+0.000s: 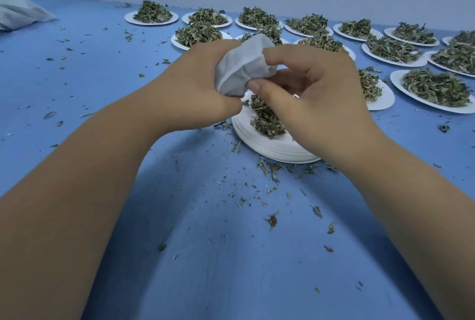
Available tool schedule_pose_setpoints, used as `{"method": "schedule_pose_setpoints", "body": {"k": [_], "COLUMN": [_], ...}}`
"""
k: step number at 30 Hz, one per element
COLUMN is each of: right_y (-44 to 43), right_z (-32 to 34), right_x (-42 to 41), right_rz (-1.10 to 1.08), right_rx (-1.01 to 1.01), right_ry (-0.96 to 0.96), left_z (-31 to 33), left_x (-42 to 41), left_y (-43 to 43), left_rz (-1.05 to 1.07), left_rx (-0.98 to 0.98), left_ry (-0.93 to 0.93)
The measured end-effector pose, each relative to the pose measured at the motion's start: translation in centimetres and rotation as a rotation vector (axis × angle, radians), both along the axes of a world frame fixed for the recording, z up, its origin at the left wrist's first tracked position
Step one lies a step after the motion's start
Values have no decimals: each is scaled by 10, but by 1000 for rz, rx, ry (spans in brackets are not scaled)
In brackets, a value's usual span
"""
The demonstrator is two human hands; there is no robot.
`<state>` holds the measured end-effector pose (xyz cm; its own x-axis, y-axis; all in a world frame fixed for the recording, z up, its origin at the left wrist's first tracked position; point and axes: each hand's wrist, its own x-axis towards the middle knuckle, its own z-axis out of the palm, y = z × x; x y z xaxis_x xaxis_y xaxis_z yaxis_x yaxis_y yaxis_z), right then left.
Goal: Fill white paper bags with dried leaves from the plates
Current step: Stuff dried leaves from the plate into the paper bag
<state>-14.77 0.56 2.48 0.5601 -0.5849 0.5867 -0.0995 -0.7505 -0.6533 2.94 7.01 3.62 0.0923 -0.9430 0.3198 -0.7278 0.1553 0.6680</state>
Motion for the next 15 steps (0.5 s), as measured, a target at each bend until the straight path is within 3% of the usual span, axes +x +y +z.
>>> {"method": "schedule_pose_setpoints", "body": {"k": [8, 11, 15], "right_y": [-8, -5, -2], "right_z": [8, 11, 13], "right_x": [-11, -15, -14], "right_rz": [40, 65, 84], "right_rx": [-67, -44, -22], "right_ry": [152, 279, 295], "left_z": [1, 3, 1], "left_x": [11, 7, 7], "left_y": [2, 4, 3], "left_rz": [64, 33, 29], "left_rx": [47, 29, 33], "left_ry": [-123, -120, -106]}}
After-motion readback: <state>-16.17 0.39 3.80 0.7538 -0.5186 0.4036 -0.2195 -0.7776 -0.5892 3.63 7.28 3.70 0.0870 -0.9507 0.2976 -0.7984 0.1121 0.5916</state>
